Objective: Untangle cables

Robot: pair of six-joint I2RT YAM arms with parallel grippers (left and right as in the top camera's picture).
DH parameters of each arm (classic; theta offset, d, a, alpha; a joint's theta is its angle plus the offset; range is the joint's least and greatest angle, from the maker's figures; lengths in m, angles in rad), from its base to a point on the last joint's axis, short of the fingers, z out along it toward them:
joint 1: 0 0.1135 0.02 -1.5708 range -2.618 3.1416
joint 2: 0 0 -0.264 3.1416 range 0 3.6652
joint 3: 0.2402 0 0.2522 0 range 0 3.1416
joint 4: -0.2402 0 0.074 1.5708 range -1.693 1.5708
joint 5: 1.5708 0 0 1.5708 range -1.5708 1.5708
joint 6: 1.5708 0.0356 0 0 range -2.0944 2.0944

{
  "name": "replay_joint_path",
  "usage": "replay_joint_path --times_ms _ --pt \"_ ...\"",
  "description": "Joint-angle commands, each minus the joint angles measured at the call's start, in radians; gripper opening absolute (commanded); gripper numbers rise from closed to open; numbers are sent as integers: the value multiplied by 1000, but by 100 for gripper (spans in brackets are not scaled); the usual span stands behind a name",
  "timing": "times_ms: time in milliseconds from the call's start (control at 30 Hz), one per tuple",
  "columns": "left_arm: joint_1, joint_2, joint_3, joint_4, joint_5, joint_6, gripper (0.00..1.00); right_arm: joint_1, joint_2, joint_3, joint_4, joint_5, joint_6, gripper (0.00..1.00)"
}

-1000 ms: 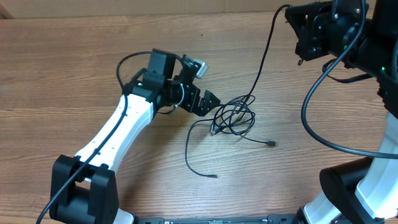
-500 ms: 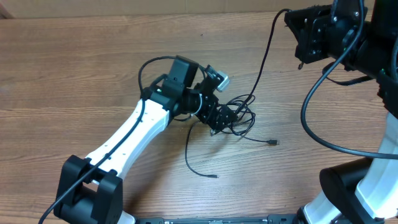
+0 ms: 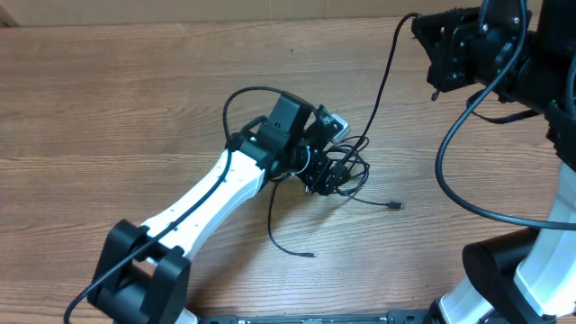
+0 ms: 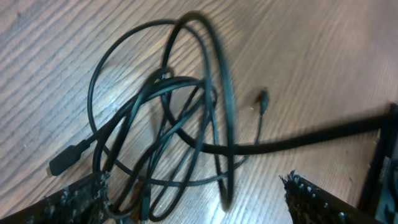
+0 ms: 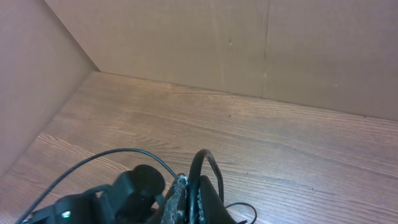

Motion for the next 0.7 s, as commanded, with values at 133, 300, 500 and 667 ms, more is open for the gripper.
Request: replay_joint_path --times_ms 133,300,500,667 --pt "-8 79 -5 76 -35 -111 62 -5 -30 24 5 -8 0 4" --pt "-8 78 -5 114 -35 -142 17 -5 -30 24 3 -8 0 4" --pt "-6 64 50 103 -32 -155 6 -5 -30 24 1 -3 0 4" --pt "15 21 178 4 -87 -150 6 -5 -30 -15 1 47 0 4"
